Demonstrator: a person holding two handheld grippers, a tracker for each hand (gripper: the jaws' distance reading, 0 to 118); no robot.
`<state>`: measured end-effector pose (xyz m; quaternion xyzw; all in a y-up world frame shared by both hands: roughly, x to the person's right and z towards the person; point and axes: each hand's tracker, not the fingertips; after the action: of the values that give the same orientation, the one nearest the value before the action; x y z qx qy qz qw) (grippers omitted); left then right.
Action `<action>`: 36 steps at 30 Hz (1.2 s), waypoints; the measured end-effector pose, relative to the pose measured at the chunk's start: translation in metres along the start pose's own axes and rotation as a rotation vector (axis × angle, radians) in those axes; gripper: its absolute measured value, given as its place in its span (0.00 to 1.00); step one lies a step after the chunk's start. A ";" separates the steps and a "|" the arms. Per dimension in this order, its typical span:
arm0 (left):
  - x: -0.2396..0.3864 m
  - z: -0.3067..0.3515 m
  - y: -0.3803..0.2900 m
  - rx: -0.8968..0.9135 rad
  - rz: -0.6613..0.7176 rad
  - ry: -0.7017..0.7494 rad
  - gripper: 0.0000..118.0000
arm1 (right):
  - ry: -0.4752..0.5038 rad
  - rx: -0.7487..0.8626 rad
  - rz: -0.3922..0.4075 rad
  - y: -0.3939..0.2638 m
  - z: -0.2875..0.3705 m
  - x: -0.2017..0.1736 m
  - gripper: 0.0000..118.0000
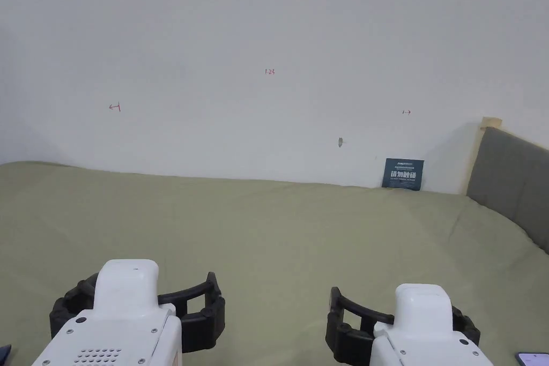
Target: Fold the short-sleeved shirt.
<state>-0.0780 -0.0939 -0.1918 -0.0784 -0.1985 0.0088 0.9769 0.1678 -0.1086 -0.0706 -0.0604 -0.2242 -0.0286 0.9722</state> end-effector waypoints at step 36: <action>0.004 0.006 0.002 0.014 -0.017 -0.020 1.00 | -0.064 -0.019 0.054 0.011 0.007 -0.004 0.96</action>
<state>-0.0765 -0.0912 -0.1851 -0.0696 -0.2089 0.0025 0.9755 0.1619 -0.0968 -0.0673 -0.0767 -0.2532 -0.0028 0.9644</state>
